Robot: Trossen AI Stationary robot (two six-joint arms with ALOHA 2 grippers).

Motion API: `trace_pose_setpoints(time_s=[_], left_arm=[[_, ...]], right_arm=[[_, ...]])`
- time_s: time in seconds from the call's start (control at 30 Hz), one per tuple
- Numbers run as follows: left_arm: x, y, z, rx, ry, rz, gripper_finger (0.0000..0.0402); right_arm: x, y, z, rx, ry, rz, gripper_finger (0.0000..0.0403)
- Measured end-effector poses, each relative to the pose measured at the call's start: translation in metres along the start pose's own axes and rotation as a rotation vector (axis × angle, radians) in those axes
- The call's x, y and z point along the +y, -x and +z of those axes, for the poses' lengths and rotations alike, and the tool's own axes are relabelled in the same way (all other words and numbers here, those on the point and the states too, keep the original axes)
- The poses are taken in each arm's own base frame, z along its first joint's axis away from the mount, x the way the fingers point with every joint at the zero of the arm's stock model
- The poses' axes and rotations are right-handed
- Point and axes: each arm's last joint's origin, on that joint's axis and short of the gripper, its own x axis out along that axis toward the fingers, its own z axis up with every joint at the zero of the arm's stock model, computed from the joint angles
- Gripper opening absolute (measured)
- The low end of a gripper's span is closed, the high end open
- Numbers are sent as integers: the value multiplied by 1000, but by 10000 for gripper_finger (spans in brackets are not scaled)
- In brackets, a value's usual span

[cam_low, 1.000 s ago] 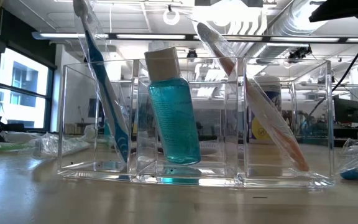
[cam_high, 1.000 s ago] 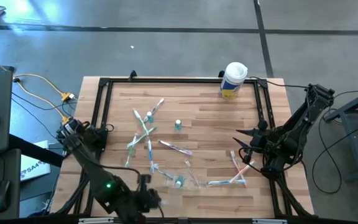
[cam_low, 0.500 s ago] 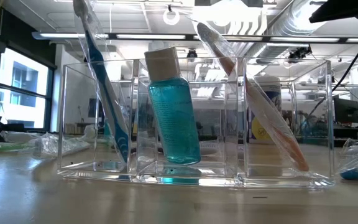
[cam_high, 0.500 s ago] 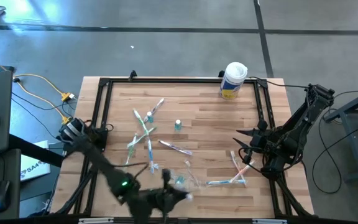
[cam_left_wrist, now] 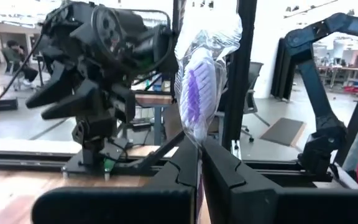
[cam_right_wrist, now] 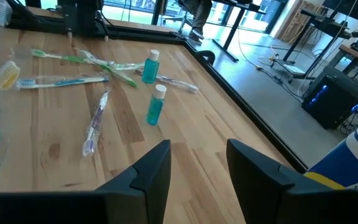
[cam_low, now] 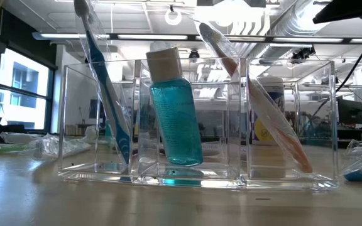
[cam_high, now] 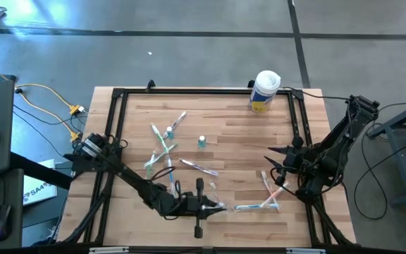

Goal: Pick & Place toothbrushing station
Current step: Put the purple toothbrush into the transparent organizer

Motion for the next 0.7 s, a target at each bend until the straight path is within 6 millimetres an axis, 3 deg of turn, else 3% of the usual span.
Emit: trace_pose_setpoints(time_s=[0.4,0.7], left_arm=[[2,1,-20,88,-14,187,0],[3,-1,-25,82,14,185,0]], right_arm=[[0,0,0,6,-10,6,149],[0,0,0,7,-11,6,149]])
